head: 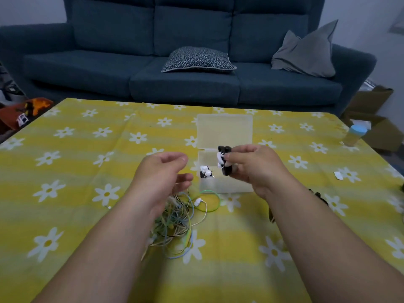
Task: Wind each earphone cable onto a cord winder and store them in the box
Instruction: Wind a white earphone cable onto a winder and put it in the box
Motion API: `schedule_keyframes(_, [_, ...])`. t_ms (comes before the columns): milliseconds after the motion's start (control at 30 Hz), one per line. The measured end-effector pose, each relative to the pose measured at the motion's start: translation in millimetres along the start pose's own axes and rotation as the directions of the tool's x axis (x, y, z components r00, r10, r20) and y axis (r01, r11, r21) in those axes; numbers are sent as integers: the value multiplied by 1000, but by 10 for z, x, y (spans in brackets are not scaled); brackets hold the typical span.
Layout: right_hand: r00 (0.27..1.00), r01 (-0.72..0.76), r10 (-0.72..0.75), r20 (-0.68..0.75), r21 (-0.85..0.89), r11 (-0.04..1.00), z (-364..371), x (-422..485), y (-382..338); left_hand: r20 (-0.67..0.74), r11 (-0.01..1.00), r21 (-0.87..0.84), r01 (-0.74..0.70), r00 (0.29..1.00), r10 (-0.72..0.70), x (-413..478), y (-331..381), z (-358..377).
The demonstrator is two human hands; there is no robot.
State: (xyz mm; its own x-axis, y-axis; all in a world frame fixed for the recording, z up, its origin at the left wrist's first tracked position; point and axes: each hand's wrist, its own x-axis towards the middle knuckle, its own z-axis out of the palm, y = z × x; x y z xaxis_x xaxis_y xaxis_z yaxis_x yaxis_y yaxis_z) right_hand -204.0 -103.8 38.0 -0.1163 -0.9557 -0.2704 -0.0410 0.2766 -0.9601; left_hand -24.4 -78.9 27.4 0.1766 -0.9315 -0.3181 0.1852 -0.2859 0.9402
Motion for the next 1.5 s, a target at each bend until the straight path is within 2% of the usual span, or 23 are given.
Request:
schedule_keyframes(100, [994,-3,-18,-111,-183,983,77,289,11,-85,998,48,-42,995,46,39,36,-204])
schedule_keyframes(167, [989,-28,-28,-148,-363,932,141,512,47,-98,994,86,-67,992,75,44,41,-290])
schedule_keyframes(200, [988,-45,-31,-152,-474,879,168,591,51,-106,991,105,-83,990,94,41,43,-313])
schedule_keyframes(267, [991,-87,-10,-132,-712,697,217,673,105,-120,985,135,-109,985,126,42,47,-358])
schedule_keyframes(333, [995,-75,-14,-101,-817,572,268,684,167,-131,982,141,-123,981,141,50,53,-391])
schedule_keyframes(400, [997,-48,-28,-68,-891,451,306,735,267,-144,982,137,-130,978,150,52,64,-417])
schedule_keyframes(467, [998,-43,-25,-58,-919,392,328,761,267,-152,983,129,-133,977,153,52,75,-432])
schedule_keyframes(700, [1000,-29,16,-26,-960,278,277,878,189,-153,983,126,-135,976,153,64,80,-462])
schedule_keyframes(800, [995,20,91,52,-946,323,315,894,270,-150,983,127,-135,977,153,60,80,-458])
schedule_keyframes(867, [989,55,116,93,-954,296,322,909,292,-147,984,122,-132,978,149,56,75,-453])
schedule_keyframes(967, [984,52,138,109,-931,362,326,898,258,-145,984,124,-128,979,146,55,78,-456])
schedule_keyframes(1133, [983,131,84,166,-938,322,341,809,243,-150,983,137,-123,978,144,78,79,-478])
schedule_keyframes(1200, [985,118,65,157,-907,405,309,810,244,-151,982,145,-122,978,144,88,76,-481])
schedule_keyframes(1267, [993,53,54,108,-794,605,246,809,247,-153,981,152,-118,978,141,95,72,-489])
schedule_keyframes(1300, [994,19,65,85,-739,674,226,772,238,-158,981,159,-116,977,141,100,67,-496])
schedule_keyframes(1367, [996,18,49,74,-712,702,221,686,220,-180,968,216,-129,969,169,116,51,-516])
schedule_keyframes(1433, [995,89,-89,38,-735,672,258,580,210,-190,921,357,-156,953,235,141,19,-550])
schedule_keyframes(1500, [978,135,-206,-27,-672,728,351,396,209,-168,839,523,-150,947,274,167,-14,-587])
